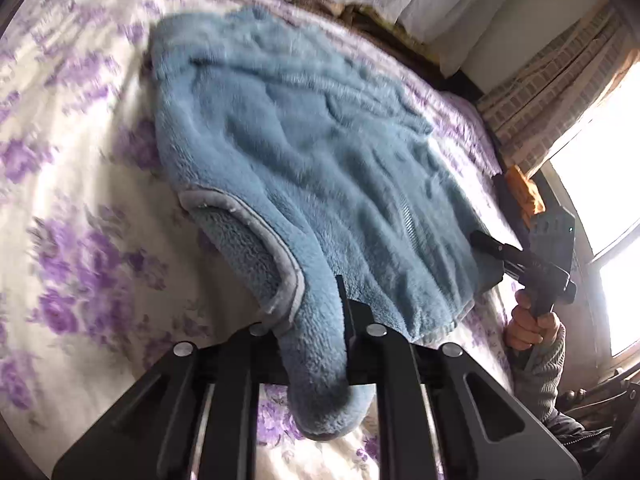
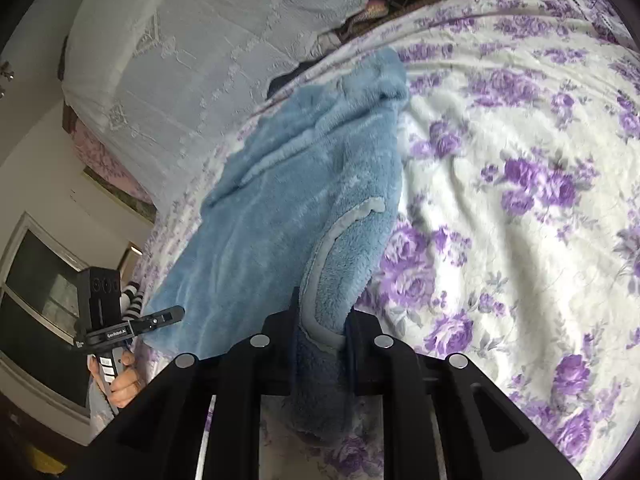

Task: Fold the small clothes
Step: 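Grasp the jacket hem with both tools and lift it, then fold the hem up toward the collar with both tools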

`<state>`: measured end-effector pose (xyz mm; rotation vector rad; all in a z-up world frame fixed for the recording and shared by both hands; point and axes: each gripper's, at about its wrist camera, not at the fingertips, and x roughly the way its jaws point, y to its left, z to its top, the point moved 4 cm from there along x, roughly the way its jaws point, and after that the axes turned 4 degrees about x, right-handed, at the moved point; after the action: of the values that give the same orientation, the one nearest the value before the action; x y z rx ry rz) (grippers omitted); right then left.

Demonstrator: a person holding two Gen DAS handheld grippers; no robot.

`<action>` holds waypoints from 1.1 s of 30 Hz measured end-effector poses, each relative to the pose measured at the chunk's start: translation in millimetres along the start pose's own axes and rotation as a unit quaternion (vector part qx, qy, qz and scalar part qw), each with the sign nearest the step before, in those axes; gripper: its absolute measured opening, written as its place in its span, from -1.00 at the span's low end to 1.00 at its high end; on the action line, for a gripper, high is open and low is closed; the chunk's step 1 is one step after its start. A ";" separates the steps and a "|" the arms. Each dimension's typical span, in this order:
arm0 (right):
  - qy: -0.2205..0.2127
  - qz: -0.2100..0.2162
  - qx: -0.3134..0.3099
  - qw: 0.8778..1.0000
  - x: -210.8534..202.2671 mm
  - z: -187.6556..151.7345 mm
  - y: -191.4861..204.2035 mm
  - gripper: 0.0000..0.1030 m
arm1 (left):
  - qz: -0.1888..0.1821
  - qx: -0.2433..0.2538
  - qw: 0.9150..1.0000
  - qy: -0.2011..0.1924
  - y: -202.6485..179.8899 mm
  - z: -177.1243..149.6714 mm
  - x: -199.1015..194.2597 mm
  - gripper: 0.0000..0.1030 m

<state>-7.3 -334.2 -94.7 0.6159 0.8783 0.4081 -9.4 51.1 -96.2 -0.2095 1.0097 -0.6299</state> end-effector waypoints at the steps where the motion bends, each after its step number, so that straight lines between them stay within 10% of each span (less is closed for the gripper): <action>1: -0.006 0.009 0.004 1.000 -3.9 2.4 0.5 -0.66 | -0.001 0.001 1.000 -0.007 0.2 1.4 -3.9 -0.75; 33: -0.015 0.050 0.052 0.997 23.1 140.6 43.2 -0.67 | 0.040 -0.016 0.996 -0.078 16.9 137.6 -27.3 -0.74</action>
<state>116.5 -334.7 -12.0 0.7630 0.8457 0.4451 102.6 64.1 -11.1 -0.2419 0.8741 -0.5168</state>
